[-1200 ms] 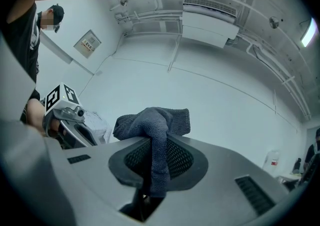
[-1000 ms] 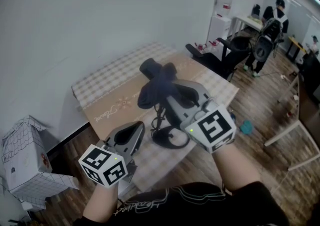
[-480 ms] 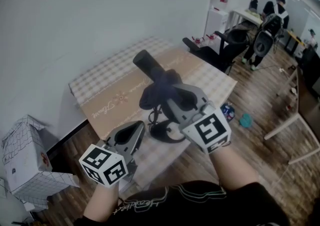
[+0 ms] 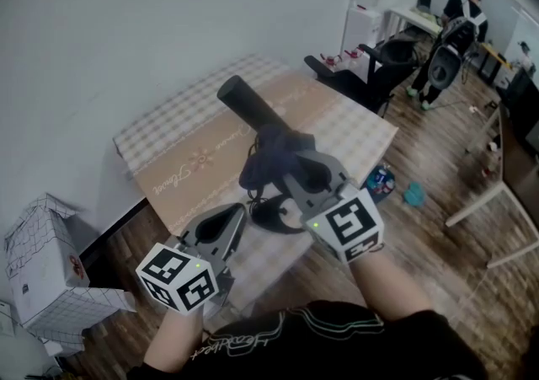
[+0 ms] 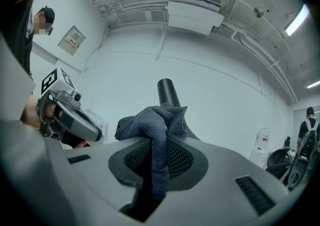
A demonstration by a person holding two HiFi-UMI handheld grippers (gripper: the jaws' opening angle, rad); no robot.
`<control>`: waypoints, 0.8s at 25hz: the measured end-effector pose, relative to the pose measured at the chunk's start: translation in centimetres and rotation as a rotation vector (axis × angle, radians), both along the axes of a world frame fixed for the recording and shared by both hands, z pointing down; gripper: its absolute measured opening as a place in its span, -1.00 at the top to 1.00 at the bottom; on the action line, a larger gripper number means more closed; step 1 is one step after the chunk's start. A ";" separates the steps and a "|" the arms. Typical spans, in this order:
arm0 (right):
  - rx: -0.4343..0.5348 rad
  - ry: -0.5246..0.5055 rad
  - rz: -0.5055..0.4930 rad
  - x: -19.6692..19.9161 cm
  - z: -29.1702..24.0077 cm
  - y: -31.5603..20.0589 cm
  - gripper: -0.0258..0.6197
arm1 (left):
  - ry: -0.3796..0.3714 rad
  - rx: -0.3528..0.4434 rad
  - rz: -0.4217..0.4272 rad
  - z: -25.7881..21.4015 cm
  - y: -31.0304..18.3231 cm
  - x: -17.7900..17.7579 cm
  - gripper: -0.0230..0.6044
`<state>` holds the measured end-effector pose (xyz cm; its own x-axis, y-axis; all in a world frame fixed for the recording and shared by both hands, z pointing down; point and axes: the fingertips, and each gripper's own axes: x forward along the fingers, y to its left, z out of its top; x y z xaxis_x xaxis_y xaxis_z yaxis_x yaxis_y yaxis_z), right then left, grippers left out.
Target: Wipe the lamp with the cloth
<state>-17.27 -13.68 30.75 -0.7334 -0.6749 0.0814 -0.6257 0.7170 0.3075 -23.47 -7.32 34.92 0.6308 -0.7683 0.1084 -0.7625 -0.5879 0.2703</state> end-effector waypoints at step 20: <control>-0.158 -0.030 0.051 3.7 6.7 2.1 0.74 | 0.027 -0.036 0.043 2.3 0.0 1.7 0.93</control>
